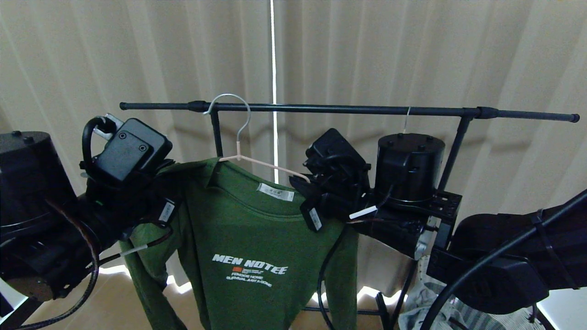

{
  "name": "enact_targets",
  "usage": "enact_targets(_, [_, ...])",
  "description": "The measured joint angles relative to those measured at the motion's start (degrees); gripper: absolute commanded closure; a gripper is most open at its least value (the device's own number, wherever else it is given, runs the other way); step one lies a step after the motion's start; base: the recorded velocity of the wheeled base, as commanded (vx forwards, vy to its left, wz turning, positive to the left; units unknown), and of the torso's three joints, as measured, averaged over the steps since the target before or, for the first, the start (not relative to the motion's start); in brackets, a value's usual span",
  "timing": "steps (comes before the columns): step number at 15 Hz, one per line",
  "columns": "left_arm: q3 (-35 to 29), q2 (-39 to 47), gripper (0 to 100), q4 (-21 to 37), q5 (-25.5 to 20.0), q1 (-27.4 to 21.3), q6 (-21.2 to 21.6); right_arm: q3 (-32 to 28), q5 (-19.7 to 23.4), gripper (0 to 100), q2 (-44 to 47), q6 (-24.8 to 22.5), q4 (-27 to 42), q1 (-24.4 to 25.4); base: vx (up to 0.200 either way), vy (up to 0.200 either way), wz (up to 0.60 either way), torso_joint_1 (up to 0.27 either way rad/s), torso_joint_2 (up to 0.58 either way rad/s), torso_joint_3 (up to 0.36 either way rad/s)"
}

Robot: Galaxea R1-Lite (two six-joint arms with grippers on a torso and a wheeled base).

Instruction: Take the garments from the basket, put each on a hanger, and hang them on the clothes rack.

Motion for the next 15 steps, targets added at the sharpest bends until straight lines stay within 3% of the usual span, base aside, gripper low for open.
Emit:
enact_targets(1, [0.05, 0.0, 100, 0.02, -0.23, 0.0, 0.0, 0.11, 0.0, 100, -0.04, 0.02, -0.06, 0.0, 0.0, 0.0, 0.0, 0.0, 0.0, 0.0])
enact_targets(2, [0.17, -0.04, 0, 0.05, -0.34, -0.02, 0.0, 0.22, 0.0, 100, -0.09, 0.02, -0.11, 0.0, 0.0, 0.0, 0.0, 0.0, 0.0, 0.0])
enact_targets(8, [2.76, -3.91, 0, 0.05, -0.94, -1.6, -0.07, 4.13, 0.02, 100, -3.97, 0.11, -0.33, -2.51, 0.0, 0.0, 0.0, 0.0, 0.0, 0.0])
enact_targets(12, [8.61, -11.23, 0, 0.22, -2.22, -2.12, 0.3, 9.4, 0.09, 100, -9.57, 0.18, -0.44, -7.58, 0.0, 0.0, 0.0, 0.0, 0.0, 0.0])
enact_targets(15, [15.06, -14.01, 0, 0.16, -4.47, -0.24, -1.72, 14.32, 0.46, 100, -14.12, 0.24, -0.44, -9.85, 0.0, 0.0, 0.0, 0.0, 0.0, 0.0])
